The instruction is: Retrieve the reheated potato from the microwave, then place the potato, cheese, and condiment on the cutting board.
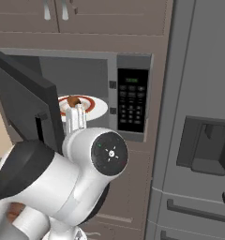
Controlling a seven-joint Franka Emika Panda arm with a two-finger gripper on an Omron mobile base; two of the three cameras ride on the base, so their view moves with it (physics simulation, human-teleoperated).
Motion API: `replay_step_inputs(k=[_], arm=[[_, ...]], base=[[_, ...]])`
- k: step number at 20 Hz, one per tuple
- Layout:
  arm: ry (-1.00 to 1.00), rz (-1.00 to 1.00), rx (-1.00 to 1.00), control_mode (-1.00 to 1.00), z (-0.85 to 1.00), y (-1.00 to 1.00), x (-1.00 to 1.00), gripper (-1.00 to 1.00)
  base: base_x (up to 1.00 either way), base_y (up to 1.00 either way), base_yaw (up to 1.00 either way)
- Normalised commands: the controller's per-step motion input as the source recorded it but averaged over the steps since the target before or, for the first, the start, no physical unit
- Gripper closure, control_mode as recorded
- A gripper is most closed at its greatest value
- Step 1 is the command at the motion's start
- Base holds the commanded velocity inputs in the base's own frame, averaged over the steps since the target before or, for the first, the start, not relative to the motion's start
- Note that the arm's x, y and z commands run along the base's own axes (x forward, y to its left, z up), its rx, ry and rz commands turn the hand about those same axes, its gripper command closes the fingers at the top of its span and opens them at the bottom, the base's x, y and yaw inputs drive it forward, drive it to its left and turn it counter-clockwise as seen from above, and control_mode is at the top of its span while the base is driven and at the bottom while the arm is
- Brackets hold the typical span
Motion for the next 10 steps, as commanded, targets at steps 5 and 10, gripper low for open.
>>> replay_step_inputs(k=[5,10], arm=[[0.05,-0.01,0.14,-1.0,-0.17,0.1,0.56,-1.0],[0.08,0.0,0.16,-1.0,-0.1,0.03,0.56,-1.0]], base=[[0.0,0.0,0.0],[0.0,0.0,0.0]])
